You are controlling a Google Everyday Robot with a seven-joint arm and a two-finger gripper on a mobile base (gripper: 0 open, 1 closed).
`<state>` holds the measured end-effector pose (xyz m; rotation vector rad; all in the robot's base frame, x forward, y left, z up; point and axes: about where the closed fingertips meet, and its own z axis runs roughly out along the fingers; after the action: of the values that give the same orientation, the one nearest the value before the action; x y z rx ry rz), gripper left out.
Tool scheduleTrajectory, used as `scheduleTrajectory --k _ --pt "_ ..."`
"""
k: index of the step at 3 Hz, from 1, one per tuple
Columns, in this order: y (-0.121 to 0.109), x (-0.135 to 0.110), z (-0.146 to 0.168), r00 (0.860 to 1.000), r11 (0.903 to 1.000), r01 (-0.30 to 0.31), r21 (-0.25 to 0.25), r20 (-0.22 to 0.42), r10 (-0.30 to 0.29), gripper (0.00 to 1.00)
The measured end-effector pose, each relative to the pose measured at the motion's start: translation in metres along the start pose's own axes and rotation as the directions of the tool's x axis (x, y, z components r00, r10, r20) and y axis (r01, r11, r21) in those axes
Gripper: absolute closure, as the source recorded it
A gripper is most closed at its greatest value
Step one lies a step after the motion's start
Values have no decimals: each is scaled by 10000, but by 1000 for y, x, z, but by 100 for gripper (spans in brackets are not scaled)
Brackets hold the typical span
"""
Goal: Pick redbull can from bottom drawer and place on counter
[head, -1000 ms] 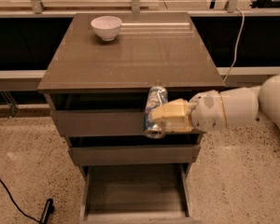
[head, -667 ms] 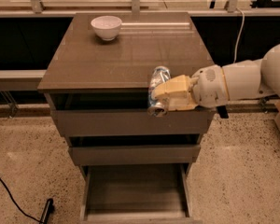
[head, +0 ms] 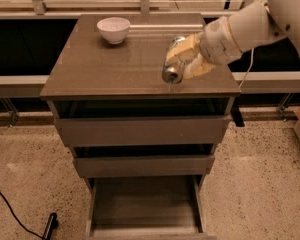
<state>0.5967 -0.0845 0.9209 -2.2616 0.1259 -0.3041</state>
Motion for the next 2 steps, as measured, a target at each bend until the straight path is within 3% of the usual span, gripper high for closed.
scheduleTrajectory --k 1,2 --pt "8 75 -4 9847 9881 -1492 -362 -961 1451 100" --pt "22 111 1 9656 9741 -2252 -214 -1384 2202 100"
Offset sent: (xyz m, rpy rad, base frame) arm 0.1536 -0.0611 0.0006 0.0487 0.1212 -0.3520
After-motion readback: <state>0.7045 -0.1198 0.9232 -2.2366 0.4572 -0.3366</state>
